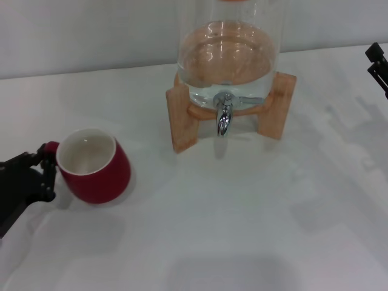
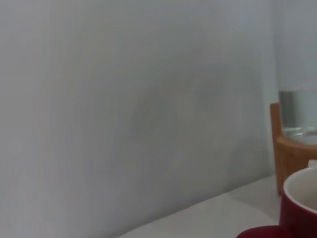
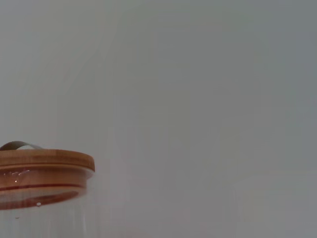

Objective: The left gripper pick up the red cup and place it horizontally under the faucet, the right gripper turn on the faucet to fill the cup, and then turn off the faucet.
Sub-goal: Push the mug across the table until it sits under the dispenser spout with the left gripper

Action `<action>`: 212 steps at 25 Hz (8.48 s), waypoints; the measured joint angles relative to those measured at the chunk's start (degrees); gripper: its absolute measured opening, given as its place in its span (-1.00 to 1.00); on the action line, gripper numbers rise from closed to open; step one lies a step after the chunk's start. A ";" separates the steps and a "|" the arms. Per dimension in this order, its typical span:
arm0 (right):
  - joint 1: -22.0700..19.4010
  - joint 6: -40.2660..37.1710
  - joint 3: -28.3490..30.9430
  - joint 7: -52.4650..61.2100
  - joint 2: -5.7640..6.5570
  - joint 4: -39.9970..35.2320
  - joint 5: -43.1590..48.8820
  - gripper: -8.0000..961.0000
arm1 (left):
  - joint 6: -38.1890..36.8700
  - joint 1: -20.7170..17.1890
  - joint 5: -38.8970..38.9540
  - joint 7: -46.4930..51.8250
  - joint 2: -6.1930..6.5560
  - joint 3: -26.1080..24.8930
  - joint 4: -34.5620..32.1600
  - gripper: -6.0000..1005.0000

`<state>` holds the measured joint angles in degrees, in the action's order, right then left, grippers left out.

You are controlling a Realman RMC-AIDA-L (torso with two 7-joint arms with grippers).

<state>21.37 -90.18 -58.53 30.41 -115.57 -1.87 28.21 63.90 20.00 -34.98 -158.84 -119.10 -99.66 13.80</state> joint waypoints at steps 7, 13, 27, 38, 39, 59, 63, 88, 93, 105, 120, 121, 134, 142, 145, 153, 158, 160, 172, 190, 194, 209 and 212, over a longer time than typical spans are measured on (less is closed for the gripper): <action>0.13 0.18 -0.83 0.10 0.00 -0.11 0.00 0.73 | 0.01 1.32 0.04 0.50 -0.36 1.57 0.00 -0.81; 0.25 0.27 -1.45 0.68 0.00 -0.26 0.00 0.73 | 0.01 2.29 0.30 0.99 -0.47 3.85 0.00 -0.81; 0.43 0.37 -2.16 0.70 -0.01 -0.40 0.00 0.73 | 0.10 4.69 0.54 3.91 -0.62 8.80 0.56 -0.81; 1.01 0.32 -2.96 0.70 -0.10 -0.48 0.00 0.73 | -0.04 6.07 0.70 5.05 -0.79 11.09 0.62 -0.80; 1.06 0.28 -2.98 0.70 -0.10 -0.49 0.00 0.73 | -0.14 6.17 0.65 5.15 -0.79 11.13 0.62 -0.80; 1.61 -0.22 -3.78 0.53 -0.18 -0.51 0.00 0.73 | -5.73 9.74 0.73 7.01 -1.27 14.78 0.60 -0.79; 1.63 -0.26 -3.78 0.60 -0.20 -0.53 0.00 0.73 | -5.91 10.22 0.76 7.17 -1.30 14.82 0.58 -0.79; 1.79 -0.94 -4.49 0.70 -0.27 -0.59 0.00 0.73 | -10.32 13.35 1.50 7.93 -1.61 19.17 0.71 -0.78; 1.83 -0.98 -4.57 0.70 -0.27 -0.59 0.00 0.73 | -10.40 13.75 1.51 8.64 -1.68 20.15 0.93 -0.78; 1.84 -1.73 -4.71 0.70 -0.27 -0.59 0.00 0.73 | -13.66 13.50 1.51 9.56 -1.66 23.84 3.23 -0.78; 2.27 -1.74 -5.35 0.70 -0.36 -0.59 0.00 0.72 | -16.15 13.75 1.59 10.23 -1.67 24.69 3.69 -0.77; 2.31 -1.73 -5.38 0.70 -0.36 -0.59 0.00 0.72 | -16.19 13.76 1.59 10.23 -1.67 24.69 3.70 -0.77; 2.62 -1.65 -5.94 0.70 -0.36 -0.59 0.00 0.72 | -16.29 14.28 1.59 10.28 -1.57 25.20 4.44 -0.76; 2.93 -1.57 -6.00 0.68 -0.36 -0.59 0.00 0.72 | -16.29 14.33 1.59 10.69 -1.58 26.03 5.05 -0.76; 3.04 -1.55 -5.99 0.68 -0.35 -0.59 0.00 0.72 | -16.29 14.35 1.59 10.70 -1.57 26.03 5.07 -0.76; 3.60 -1.56 -5.98 0.70 -0.36 -0.59 0.00 0.72 | -17.49 14.73 1.59 10.74 -1.50 26.05 5.20 -0.76; 3.69 -1.32 -5.98 0.67 -0.36 -0.59 0.00 0.72 | -17.63 14.84 1.59 10.75 -1.49 26.09 5.20 -0.75; 3.74 -1.27 -5.98 0.67 -0.36 -0.59 0.00 0.72 | -17.54 14.83 1.59 10.75 -1.49 26.10 5.21 -0.75; 3.81 -1.31 -5.98 0.70 -0.36 -0.72 0.00 0.72 | -17.18 14.82 1.59 11.36 -1.32 26.09 5.18 -0.75; 3.86 -1.07 -5.98 0.70 -0.29 -1.21 0.00 0.73 | -17.65 15.58 1.59 11.63 -1.26 26.10 5.67 -0.74; 3.82 -1.12 -5.98 0.70 -0.27 -1.21 0.00 0.73 | -17.66 15.46 1.59 11.63 -1.36 26.39 5.74 -0.74; 3.48 -1.70 -6.07 0.70 -0.27 -1.20 0.00 0.73 | -17.77 15.46 1.59 11.79 -1.49 28.17 6.60 -0.73; 3.52 -1.73 -6.07 0.70 -0.27 -1.20 0.00 0.72 | -17.83 15.47 1.59 11.95 -1.49 28.25 6.57 -0.73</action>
<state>24.88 -91.92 -64.60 31.11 -115.84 -3.08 28.21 46.06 35.47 -33.40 -146.89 -120.59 -71.41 20.37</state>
